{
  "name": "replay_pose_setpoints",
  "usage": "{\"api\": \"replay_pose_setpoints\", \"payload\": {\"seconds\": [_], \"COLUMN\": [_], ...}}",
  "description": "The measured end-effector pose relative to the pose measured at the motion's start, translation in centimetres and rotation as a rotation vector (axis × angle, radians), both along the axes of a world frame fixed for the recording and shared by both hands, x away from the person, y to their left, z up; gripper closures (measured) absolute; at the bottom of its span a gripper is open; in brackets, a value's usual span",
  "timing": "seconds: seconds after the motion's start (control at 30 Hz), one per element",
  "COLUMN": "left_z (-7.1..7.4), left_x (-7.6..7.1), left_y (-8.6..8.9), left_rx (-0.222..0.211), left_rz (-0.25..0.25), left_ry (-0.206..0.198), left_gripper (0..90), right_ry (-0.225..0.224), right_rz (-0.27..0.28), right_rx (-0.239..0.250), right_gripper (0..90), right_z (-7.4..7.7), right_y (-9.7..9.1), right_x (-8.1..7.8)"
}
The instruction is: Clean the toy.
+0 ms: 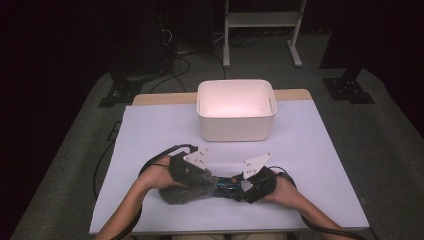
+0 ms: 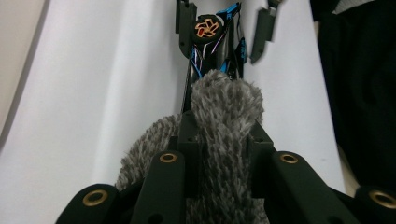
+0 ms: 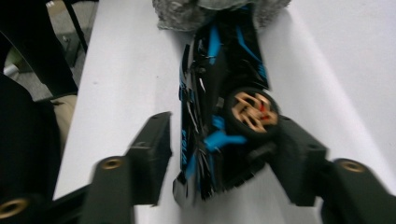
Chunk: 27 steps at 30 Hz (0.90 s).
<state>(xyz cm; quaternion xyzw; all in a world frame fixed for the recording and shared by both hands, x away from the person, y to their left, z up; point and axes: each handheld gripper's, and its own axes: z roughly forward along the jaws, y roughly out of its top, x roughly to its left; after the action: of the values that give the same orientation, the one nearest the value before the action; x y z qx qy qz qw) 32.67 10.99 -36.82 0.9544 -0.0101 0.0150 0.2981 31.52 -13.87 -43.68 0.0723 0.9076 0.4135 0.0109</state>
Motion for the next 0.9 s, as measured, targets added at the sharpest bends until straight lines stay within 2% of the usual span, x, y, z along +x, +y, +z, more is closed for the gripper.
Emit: {"api": "replay_pose_setpoints", "payload": {"seconds": [0.1,0.17,0.23,0.27,0.43,0.5,0.6,0.73,0.9], "left_z": [0.4,0.5,0.6,0.5,0.6,0.2,0.1,0.0,0.1], "left_x": [-0.2,-0.4,-0.6,-0.6,-0.6,-0.6,-0.4,-0.4,-0.4], "left_y": [-0.8,-1.7,-2.8,-3.7,-6.5,-7.3,-7.2,-6.8,-7.4], "left_rx": [0.002,-0.001,0.014,0.022,0.031,0.065,0.053,0.040,0.033], "left_rz": [-0.018,-0.043,-0.074,-0.088,-0.142,-0.158,-0.152,-0.147,-0.152], "left_ry": [0.002,0.001,-0.004,-0.011,-0.007,-0.010,0.006,0.015,0.015], "left_gripper": [74.2,74.3,74.3,74.3,74.6,74.9,75.0,74.9,74.9], "right_ry": [0.031,0.016,-0.016,-0.017,-0.011,-0.004,0.016,0.007,0.001], "right_rz": [0.018,0.030,0.034,0.032,0.023,0.014,0.008,0.000,-0.004], "right_rx": [0.018,0.001,-0.010,-0.013,-0.006,-0.004,0.009,0.008,0.005], "right_gripper": [54.2,56.9,57.0,57.0,57.0,56.8,56.7,57.0,57.3], "right_z": [0.1,0.1,0.2,0.2,0.1,0.1,0.0,0.1,0.2], "right_y": [-0.3,0.1,0.2,0.3,0.3,0.2,-0.1,-0.5,-0.4], "right_x": [0.1,-0.3,-0.7,-0.8,-0.9,-0.9,-0.8,-1.0,-1.1]}}
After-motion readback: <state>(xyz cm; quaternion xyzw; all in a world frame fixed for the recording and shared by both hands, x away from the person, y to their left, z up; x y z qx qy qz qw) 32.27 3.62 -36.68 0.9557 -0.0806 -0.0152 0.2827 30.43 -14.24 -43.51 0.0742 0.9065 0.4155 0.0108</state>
